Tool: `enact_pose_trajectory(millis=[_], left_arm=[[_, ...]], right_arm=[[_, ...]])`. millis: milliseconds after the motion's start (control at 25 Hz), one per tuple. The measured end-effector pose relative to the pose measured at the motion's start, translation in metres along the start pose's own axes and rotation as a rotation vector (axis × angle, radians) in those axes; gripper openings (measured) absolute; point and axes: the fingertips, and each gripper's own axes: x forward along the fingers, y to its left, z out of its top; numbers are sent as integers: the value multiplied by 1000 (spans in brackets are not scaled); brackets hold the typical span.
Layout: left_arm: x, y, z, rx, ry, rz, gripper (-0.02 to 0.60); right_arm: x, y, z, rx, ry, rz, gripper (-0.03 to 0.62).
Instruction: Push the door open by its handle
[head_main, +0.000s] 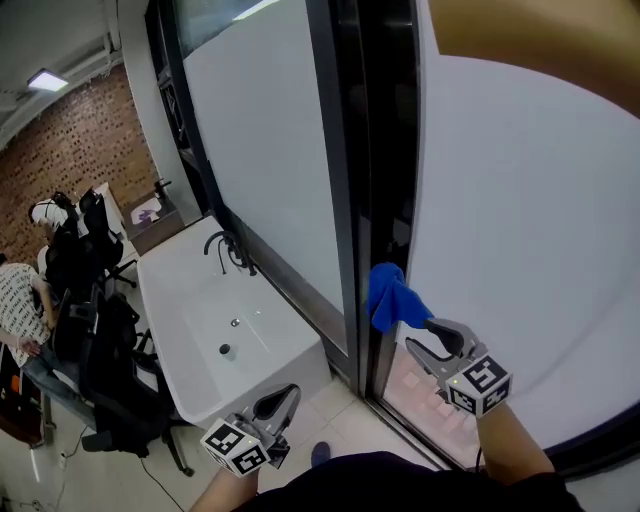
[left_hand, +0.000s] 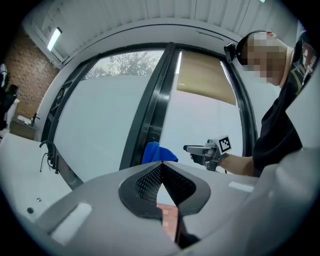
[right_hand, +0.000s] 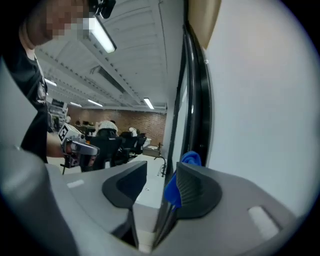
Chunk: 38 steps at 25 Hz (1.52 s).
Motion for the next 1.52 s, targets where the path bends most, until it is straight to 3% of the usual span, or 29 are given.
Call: enact_pose_trajectory(millis=[200, 320, 440, 520, 560, 680, 800, 1080, 1520], left_arm=[[21, 94, 20, 21, 10, -102, 0], [34, 138, 40, 39, 27, -155, 0], [47, 166, 53, 32, 19, -185, 0], [58, 177, 56, 25, 16, -199, 0], [62, 182, 56, 25, 21, -207, 0], [76, 190, 54, 35, 40, -222, 0], [92, 195, 59, 29, 41, -220, 0], [126, 193, 56, 25, 65, -255, 0], [135, 198, 51, 19, 99, -309, 0]], right_arm=[[96, -51, 23, -52, 177, -163, 204], [134, -74, -1, -96, 386, -238, 209], [150, -88, -27, -52, 521, -286, 207], [149, -96, -46, -25, 606, -303, 190], [147, -98, -52, -14, 633, -303, 140], [146, -95, -60, 23, 673, -257, 109], [151, -94, -62, -13, 714, -229, 93], [152, -99, -64, -211, 695, -296, 71], [157, -109, -70, -229, 467, -416, 55]])
